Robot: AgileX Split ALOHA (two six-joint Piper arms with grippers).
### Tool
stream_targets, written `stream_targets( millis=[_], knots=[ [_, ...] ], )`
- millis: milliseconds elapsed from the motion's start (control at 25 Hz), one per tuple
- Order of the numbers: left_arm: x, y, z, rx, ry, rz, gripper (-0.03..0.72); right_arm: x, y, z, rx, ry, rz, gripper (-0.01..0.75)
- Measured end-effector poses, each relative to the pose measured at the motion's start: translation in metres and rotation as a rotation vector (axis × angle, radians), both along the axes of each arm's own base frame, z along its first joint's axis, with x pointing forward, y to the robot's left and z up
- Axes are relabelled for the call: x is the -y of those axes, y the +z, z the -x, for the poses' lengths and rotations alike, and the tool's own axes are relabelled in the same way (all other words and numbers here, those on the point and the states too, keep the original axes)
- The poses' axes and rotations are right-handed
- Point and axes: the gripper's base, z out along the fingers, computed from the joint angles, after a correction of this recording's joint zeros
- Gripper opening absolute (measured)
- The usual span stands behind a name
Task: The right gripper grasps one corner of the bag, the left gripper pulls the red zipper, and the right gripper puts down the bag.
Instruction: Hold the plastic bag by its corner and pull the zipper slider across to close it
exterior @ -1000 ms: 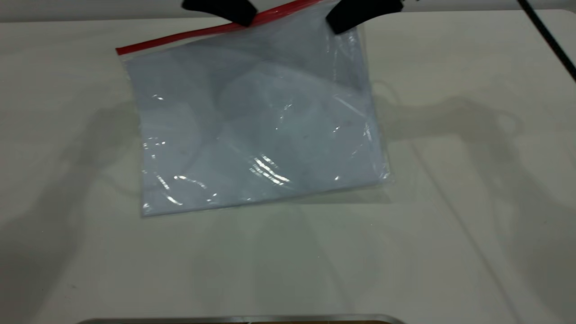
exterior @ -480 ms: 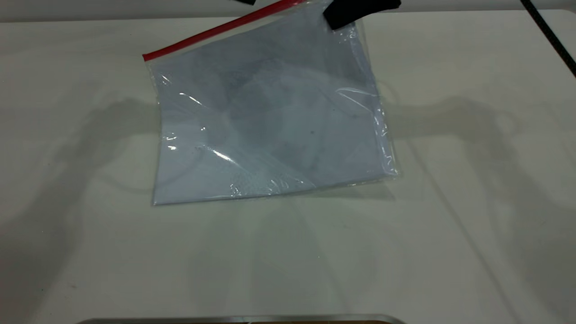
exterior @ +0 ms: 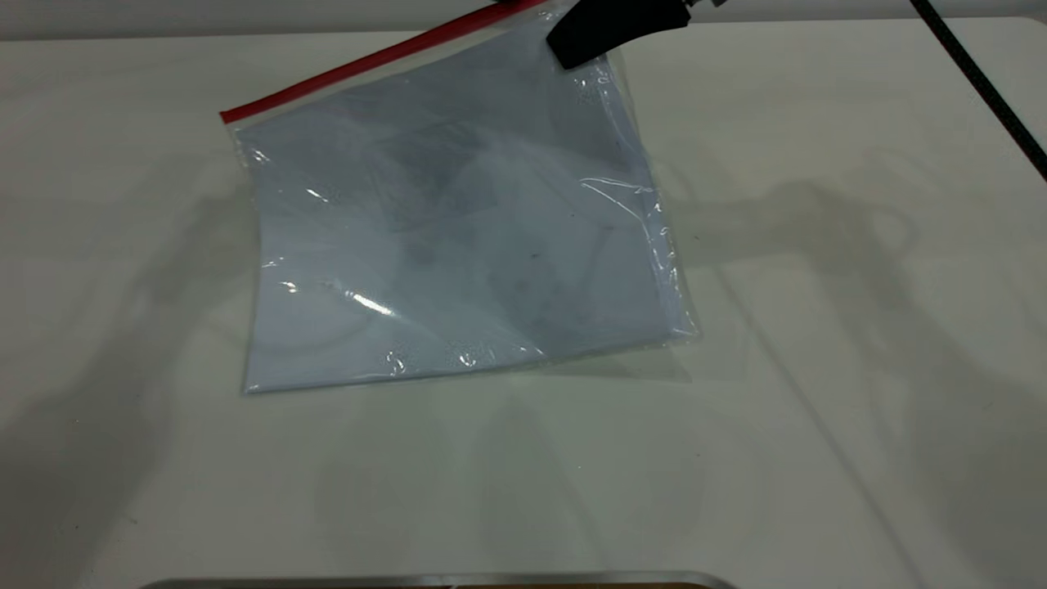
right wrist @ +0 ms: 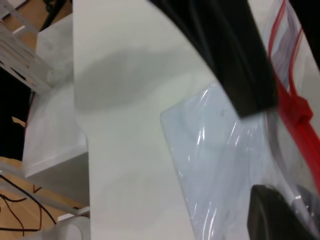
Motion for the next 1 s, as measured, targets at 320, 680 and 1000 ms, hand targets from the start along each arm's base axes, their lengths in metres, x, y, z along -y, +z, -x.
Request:
stream_targets(
  millis=[320, 680, 1000],
  knots=[
    [0.003, -0.009, 0.0, -0.01, 0.003, -0.011, 0.375, 0.0, 0.0, 0.0, -0.003, 0.002, -0.004, 0.033],
    [0.005, -0.008, 0.002, 0.024, -0.034, -0.001, 0.051, 0.0, 0.0, -0.001, 0.001, -0.006, -0.001, 0.033],
    [0.004, -0.007, 0.0, 0.039, -0.023, 0.014, 0.051, 0.018, 0.003, -0.006, -0.018, -0.03, -0.04, 0.033]
  ],
)
